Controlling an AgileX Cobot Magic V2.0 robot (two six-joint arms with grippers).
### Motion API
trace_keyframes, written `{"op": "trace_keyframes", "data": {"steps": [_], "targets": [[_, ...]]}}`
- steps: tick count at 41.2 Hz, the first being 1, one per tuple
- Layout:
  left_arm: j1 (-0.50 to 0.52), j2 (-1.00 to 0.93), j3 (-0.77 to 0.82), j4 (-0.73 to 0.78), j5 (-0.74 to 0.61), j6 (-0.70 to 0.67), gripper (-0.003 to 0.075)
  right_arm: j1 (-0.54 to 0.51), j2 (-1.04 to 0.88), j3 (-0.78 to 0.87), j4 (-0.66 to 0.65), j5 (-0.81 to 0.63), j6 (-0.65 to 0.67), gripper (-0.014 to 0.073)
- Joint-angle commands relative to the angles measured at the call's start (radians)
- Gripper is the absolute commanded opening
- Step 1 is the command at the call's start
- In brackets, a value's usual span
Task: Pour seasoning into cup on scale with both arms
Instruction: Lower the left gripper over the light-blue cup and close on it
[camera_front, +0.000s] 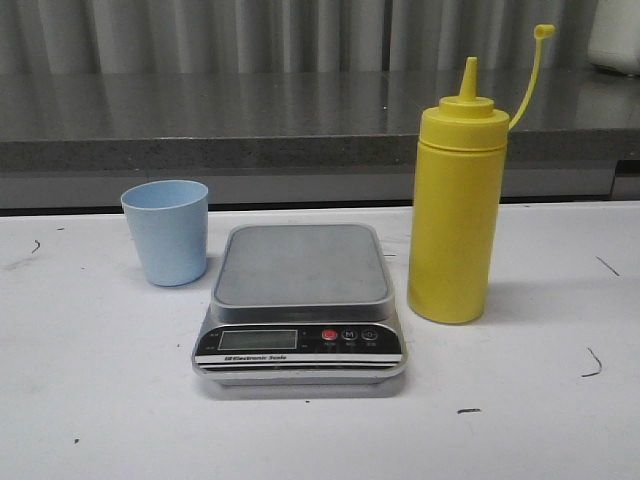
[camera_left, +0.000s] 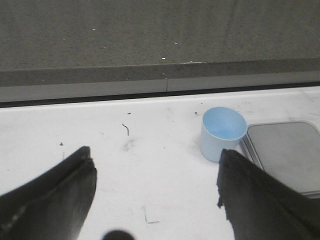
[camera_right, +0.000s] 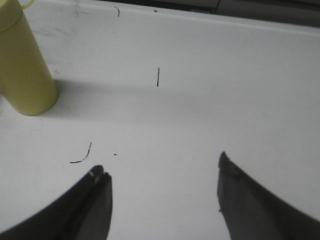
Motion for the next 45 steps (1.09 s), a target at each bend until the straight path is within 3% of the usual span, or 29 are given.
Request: {"op": "trace_keyframes", "data": {"steps": [1,17,45], "targets": [[-0.058,0.086,-0.079,-0.008,-0.026,-0.001,0.0502,-0.006,0.007,-0.033,-0.013,-0.060,-0.012,0.0479],[-0.209,0.472,-0.315,-0.008,0.113,-0.001,0.0501,-0.006,0.007,-0.033,-0.013,-0.060,-0.012,0.0479],[-0.211,1.048,-0.711,0.076,0.204,-0.001,0.0496,-0.006,0.007,-0.033,-0.013,-0.060,-0.012,0.0479]]}}
